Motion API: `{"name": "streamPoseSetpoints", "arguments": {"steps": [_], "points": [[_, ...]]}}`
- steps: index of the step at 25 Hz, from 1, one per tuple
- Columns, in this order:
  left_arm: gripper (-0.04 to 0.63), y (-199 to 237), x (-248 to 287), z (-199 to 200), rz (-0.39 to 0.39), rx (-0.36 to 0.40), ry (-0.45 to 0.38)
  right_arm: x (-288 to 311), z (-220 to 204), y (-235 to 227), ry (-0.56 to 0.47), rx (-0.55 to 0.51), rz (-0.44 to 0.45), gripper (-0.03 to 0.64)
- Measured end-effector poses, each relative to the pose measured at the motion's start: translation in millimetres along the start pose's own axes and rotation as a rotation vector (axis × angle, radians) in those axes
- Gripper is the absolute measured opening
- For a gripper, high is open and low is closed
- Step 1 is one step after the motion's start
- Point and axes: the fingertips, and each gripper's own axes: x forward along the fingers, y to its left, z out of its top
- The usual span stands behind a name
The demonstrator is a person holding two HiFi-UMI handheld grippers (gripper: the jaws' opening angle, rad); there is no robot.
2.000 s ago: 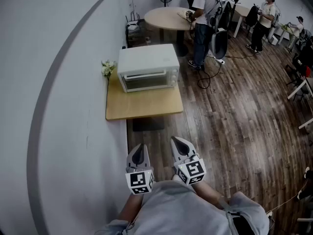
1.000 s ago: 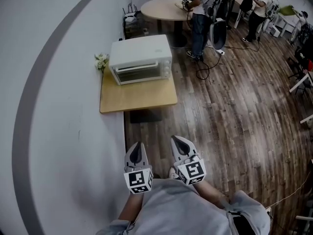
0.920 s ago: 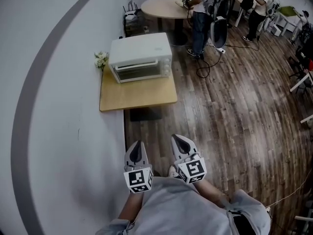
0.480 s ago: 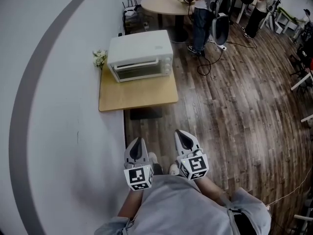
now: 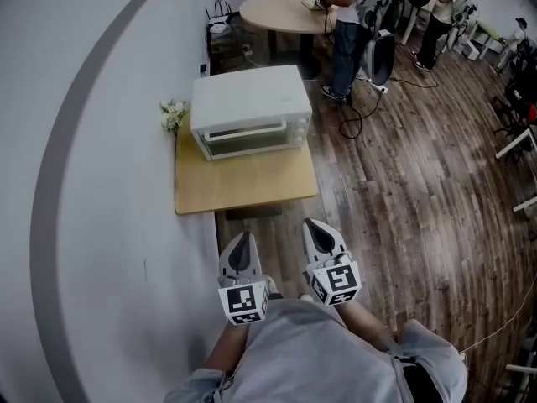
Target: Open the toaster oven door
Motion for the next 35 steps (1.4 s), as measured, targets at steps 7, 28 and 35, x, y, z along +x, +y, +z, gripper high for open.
{"name": "streamPoseSetpoints", "arguments": {"steps": [7,28,35], "points": [[0.006,40.0,31.6,17.0,-0.040,-0.004,-0.033,49.3,15.9,18.5,-0.020,-0.021,-0.025,-0.002],[0.006,80.5,144.2,36.5,0.016,-0.032,-0.018,162.5,36.9,-39.3,-0.019,-0.034,0.006,-0.002],[0.006,70.0,183.2,43.3,0.052,-0.012,-0.021,192.2,41.3,-67.3,-0.025,-0.031,0.065,-0.002]]}}
